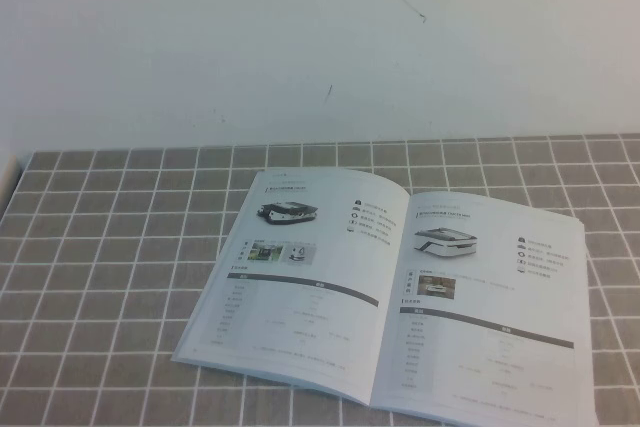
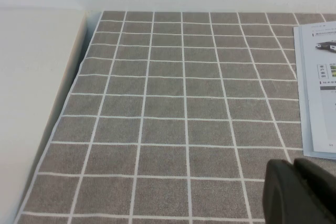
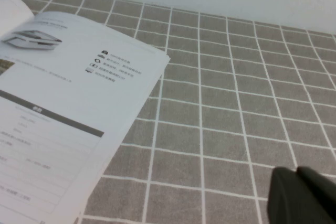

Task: Close book
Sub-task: 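Close the open booklet and leave it lying on the table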

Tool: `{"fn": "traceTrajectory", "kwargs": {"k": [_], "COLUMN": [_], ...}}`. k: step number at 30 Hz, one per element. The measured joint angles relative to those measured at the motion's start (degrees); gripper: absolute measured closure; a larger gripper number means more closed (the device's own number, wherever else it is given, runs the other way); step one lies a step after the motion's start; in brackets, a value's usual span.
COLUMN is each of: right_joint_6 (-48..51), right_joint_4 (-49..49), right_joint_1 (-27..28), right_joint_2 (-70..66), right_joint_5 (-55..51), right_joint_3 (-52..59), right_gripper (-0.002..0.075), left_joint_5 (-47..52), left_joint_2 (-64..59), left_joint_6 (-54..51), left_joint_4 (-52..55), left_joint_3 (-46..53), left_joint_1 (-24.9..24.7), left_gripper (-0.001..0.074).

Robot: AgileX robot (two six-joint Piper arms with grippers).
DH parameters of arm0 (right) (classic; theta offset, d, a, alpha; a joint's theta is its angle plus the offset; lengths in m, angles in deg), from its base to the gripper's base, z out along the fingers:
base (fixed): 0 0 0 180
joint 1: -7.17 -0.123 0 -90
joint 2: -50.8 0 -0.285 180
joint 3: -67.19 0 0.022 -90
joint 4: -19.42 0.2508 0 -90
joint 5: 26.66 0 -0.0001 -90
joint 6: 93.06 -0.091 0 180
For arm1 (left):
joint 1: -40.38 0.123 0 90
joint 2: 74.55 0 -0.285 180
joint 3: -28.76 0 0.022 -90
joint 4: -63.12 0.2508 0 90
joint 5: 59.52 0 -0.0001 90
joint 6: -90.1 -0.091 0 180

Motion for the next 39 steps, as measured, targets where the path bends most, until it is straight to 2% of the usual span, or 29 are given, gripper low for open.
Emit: {"fn": "traceTrajectory", "kwargs": {"k": [39], "right_joint_6": [0.0], "right_joint_4": [4.3], "right_joint_1": [0.0], "right_joint_2": [0.0], "right_joint_5": [0.0], "right_joint_3": [0.0], "right_gripper": [0.0729], "left_joint_5": [0.0], "left_joint_2": [0.0], "left_joint_6": [0.0], "left_joint_4": [0.0], "left_joint_3": [0.0], "left_joint_1": [0.0], "left_gripper": [0.0739]}}
